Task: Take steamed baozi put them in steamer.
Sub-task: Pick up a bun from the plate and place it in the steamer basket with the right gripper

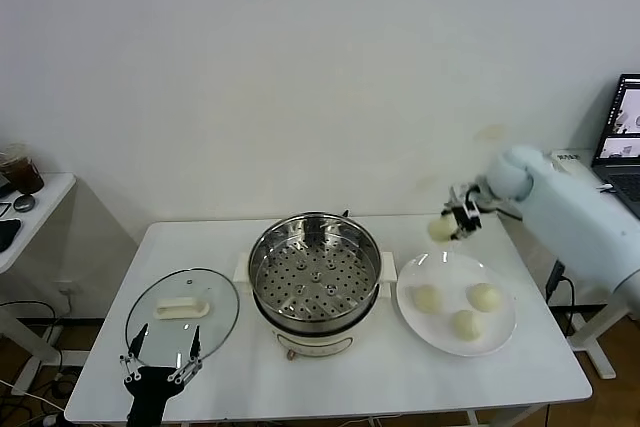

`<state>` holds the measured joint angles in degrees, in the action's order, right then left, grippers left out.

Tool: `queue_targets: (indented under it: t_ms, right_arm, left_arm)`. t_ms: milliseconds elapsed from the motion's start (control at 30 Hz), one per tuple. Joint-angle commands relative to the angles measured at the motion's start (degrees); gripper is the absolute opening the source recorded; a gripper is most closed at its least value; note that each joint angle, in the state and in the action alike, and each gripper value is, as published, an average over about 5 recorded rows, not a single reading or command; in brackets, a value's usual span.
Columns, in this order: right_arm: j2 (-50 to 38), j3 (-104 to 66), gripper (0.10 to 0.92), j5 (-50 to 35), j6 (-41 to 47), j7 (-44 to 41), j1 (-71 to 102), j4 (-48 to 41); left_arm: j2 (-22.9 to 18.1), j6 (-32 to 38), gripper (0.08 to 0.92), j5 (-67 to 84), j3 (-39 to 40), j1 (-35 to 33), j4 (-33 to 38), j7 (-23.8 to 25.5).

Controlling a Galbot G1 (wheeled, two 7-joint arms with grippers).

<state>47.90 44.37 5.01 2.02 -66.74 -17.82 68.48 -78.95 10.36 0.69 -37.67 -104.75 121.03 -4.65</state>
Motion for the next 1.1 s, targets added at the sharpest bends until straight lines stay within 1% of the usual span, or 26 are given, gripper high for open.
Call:
queue_targets:
  t_ms: [33,133,300,467,600,800,933,1100]
  right_arm:
    - [0.5,8.6,0.543,-11.3,-1.2,-0.8,-13.0,5.7]
    - [4.2,12.1,0.544,-13.8,-3.2,-0.8,-15.5,6.7]
    - [12.6,16.9,0.551,-14.0,-8.5,-1.4,-16.6,7.0]
    - [20.3,20.3,0.556,-12.9,-15.2,-2.0,-14.9,4.7]
    - [24.0,22.1,0.560,-7.8,-23.0,-2.0,-12.7,1.3]
    - [26.9,22.6,0.570,1.0,-32.9,0.0,-8.9,-3.5]
    - [28.1,21.6,0.576,7.5,-38.0,2.3,-6.9,-7.1]
    - [29.6,19.9,0.577,14.2,-42.0,4.3,-5.2,-11.0]
  left_arm:
    - [0.0,0.0,0.823,0.0,0.0,0.0,0.3,0.0]
    - [0.1,0.0,0.823,0.2,-0.4,-0.2,0.8,0.0]
    - [0.1,0.0,0.823,0.4,-1.2,-0.5,1.9,0.1]
    - [0.0,-0.1,0.823,0.6,-2.0,-0.8,2.8,0.1]
    - [-0.2,-0.3,0.823,0.8,-2.4,-0.8,3.5,0.2]
    - [-0.5,-0.5,0.823,0.9,-2.5,-0.4,3.5,0.2]
    - [-0.5,-0.5,0.823,1.0,-2.7,-0.2,3.5,0.3]
    - [-0.5,-0.5,0.823,1.0,-2.9,0.0,3.3,0.3]
